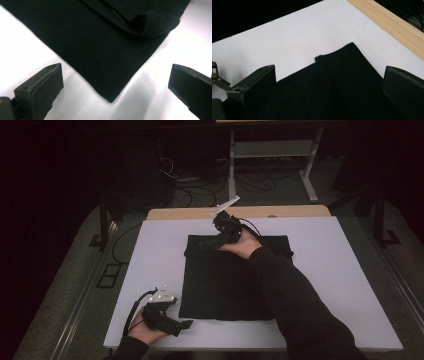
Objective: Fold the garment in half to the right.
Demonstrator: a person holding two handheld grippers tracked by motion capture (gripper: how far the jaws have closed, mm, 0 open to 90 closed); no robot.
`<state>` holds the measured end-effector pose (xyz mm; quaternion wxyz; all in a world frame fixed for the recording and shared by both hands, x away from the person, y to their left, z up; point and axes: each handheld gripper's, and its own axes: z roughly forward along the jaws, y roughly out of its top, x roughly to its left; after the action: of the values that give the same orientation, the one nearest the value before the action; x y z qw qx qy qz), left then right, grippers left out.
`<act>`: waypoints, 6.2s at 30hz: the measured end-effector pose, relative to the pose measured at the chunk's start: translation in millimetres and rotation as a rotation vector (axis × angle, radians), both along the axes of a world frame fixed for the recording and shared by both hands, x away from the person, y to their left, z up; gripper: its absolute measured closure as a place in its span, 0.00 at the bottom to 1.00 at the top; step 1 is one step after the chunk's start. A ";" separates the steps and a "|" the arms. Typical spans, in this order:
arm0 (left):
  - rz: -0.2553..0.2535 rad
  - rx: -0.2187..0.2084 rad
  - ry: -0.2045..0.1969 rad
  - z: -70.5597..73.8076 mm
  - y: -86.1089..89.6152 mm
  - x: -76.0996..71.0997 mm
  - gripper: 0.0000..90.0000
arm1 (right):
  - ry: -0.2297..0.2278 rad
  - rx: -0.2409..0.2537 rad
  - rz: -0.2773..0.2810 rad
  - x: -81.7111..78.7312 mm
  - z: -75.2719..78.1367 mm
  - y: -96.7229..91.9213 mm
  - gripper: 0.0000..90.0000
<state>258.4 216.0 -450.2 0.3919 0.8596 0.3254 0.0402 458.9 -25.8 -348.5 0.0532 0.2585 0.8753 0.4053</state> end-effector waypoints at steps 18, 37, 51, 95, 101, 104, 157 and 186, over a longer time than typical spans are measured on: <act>0.014 0.051 -0.083 -0.5 -10.8 -4.5 0.17 | -0.008 -0.009 0.030 18.1 -3.8 35.9 0.00; 0.025 0.055 -0.099 2.5 -12.6 0.5 0.56 | 0.028 -0.020 -0.013 38.6 -18.8 45.1 0.00; -0.019 0.026 -0.068 7.5 -13.4 5.9 0.91 | 0.071 -0.028 -0.062 62.5 -45.0 53.4 0.00; -0.020 -0.131 -0.135 23.7 -11.5 7.1 0.93 | -0.008 -0.177 -0.178 76.0 -93.5 91.5 0.81; -0.017 -0.145 -0.140 26.8 -12.0 7.9 0.93 | -0.004 -0.169 -0.164 71.3 -84.0 83.6 0.91; -0.021 -0.144 -0.144 29.4 -14.3 6.9 0.93 | -0.009 -0.155 -0.161 68.2 -77.2 80.3 0.92; -0.116 -0.159 -0.181 62.4 -52.7 15.0 0.93 | -0.102 -0.053 -0.221 46.5 -1.0 4.7 0.92; -0.176 -0.168 -0.180 65.0 -86.5 22.7 0.93 | -0.110 -0.047 -0.264 43.9 2.9 -35.0 0.92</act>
<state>281.1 129.5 -385.1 0.4920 0.8419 0.2148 0.0553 502.8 -60.8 -345.6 0.1600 0.3476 0.8386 0.3876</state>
